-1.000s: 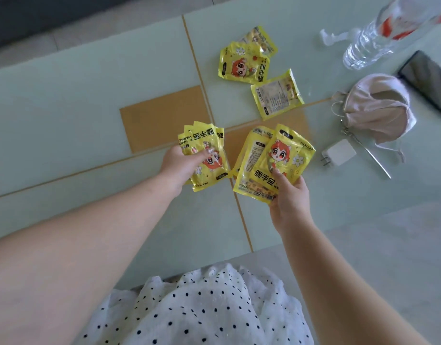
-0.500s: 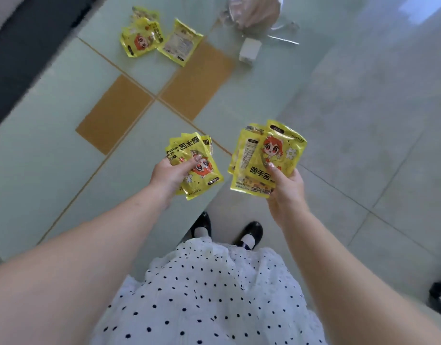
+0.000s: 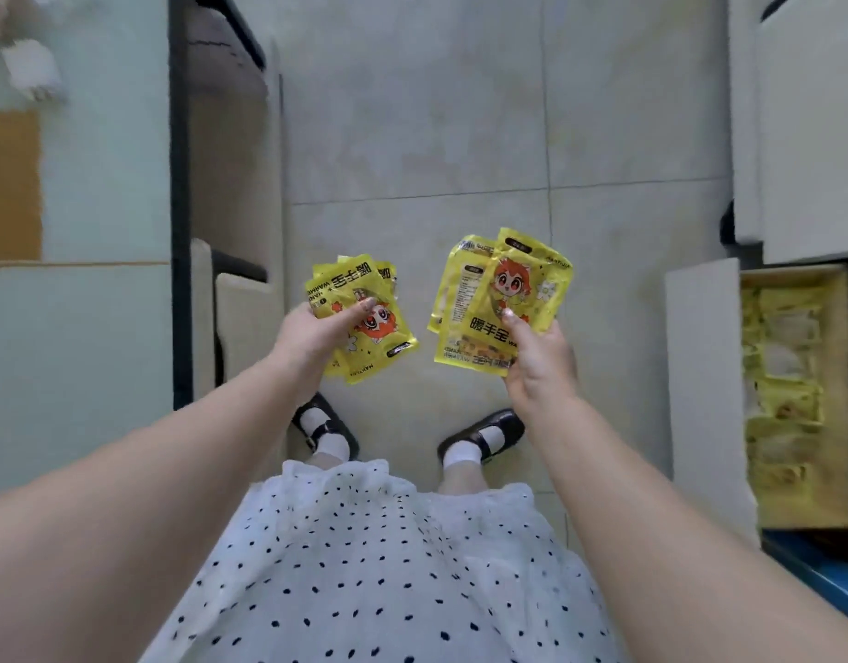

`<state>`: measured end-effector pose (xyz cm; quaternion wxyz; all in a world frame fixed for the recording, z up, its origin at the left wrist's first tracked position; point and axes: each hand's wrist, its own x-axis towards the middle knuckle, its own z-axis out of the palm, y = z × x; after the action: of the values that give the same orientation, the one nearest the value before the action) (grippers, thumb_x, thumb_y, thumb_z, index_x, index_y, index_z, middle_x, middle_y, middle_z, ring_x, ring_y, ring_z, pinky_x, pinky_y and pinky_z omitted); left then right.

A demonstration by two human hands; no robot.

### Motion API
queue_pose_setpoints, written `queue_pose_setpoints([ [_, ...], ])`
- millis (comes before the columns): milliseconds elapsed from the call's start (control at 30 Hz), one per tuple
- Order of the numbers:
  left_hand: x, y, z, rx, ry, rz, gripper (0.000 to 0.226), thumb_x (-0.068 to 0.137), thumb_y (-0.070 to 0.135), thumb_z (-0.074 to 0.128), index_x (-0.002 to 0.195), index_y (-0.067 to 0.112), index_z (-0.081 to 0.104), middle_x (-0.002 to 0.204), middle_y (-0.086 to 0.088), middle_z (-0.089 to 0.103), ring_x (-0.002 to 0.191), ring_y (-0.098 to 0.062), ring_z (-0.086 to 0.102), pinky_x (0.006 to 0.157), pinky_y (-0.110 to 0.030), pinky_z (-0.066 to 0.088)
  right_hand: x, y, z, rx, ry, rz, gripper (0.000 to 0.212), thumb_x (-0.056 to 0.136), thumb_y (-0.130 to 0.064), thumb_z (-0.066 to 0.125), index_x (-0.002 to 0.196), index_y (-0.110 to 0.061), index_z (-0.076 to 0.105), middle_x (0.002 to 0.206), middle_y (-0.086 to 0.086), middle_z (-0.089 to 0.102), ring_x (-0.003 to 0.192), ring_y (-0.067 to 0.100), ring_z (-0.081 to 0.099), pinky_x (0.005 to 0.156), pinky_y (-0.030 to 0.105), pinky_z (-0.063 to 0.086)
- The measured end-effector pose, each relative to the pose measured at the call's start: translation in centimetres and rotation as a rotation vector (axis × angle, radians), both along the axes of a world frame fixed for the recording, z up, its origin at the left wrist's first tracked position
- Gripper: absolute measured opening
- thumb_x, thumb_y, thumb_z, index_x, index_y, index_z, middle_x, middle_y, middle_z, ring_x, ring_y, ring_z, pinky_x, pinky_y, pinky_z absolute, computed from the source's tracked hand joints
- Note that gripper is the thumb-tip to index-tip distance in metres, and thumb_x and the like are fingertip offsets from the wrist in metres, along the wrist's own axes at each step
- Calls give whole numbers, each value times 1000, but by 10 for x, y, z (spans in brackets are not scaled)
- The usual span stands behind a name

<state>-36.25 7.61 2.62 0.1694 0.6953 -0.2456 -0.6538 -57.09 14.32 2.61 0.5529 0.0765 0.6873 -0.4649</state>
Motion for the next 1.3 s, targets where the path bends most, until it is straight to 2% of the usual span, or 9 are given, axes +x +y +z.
queue_pose_setpoints([
  [167, -146, 41, -2, 58, 25, -212, 27, 76, 23, 77, 100, 16, 66, 106, -10, 72, 99, -27, 69, 95, -49, 50, -121, 85, 0, -3, 9, -262, 24, 92, -2, 54, 109, -18, 58, 102, 3, 68, 96, 22, 65, 82, 43, 55],
  [433, -350, 91, -3, 108, 86, -641, 25, 75, 23, 77, 93, 11, 65, 99, -13, 73, 88, -25, 72, 87, -44, 55, -248, 207, -2, 29, 27, -652, 20, 91, -9, 59, 102, -25, 59, 108, 4, 67, 98, 22, 66, 87, 50, 53],
  [567, -422, 98, -8, 158, 84, -866, 89, 37, 49, 91, 111, 8, 62, 104, -11, 73, 95, -28, 71, 89, -49, 54, -276, 241, -10, 104, 30, -819, 40, 85, -23, 67, 123, -21, 54, 120, 6, 64, 101, 25, 67, 88, 49, 54],
  [633, -451, 97, -19, 164, 55, -955, 107, 22, 57, 90, 114, 10, 62, 105, -10, 73, 96, -29, 70, 89, -49, 54, -283, 247, -17, 97, 27, -890, 40, 83, -28, 68, 120, -23, 56, 118, 6, 66, 101, 24, 67, 88, 47, 54],
  [767, -510, 88, -40, 190, 55, -1081, 97, 31, 48, 92, 115, 9, 62, 105, -12, 73, 94, -29, 71, 87, -52, 54, -299, 245, -42, -17, -19, -1140, 36, 84, -19, 66, 119, -21, 59, 120, 10, 66, 109, 29, 64, 97, 54, 47],
  [933, -558, 75, -92, 230, -29, -1106, 41, 82, 14, 68, 119, 2, 57, 104, -18, 70, 88, -31, 70, 78, -46, 58, -318, 232, -96, -134, -61, -1325, 35, 91, -9, 55, 126, -14, 55, 126, 14, 63, 116, 34, 59, 95, 53, 47],
  [1067, -586, 67, -136, 188, -22, -1166, 34, 86, 9, 61, 119, 1, 58, 103, -17, 70, 89, -29, 70, 81, -45, 57, -347, 218, -141, -183, -53, -1385, 38, 93, -9, 52, 131, -14, 53, 125, 12, 63, 109, 30, 63, 80, 42, 55],
  [1167, -620, 57, -174, 135, 35, -1205, 37, 85, 11, 65, 120, 2, 58, 107, -16, 71, 97, -29, 70, 88, -47, 55, -380, 215, -182, -214, -14, -1419, 32, 92, -7, 55, 119, -22, 57, 117, 6, 66, 98, 20, 68, 75, 39, 58],
  [1300, -664, 50, -221, 25, 37, -1291, 34, 83, 17, 70, 113, 5, 62, 104, -12, 72, 92, -24, 71, 84, -42, 57, -422, 215, -232, -102, 60, -1366, 50, 85, -14, 68, 131, -20, 49, 129, 3, 61, 117, 22, 59, 96, 46, 50],
])
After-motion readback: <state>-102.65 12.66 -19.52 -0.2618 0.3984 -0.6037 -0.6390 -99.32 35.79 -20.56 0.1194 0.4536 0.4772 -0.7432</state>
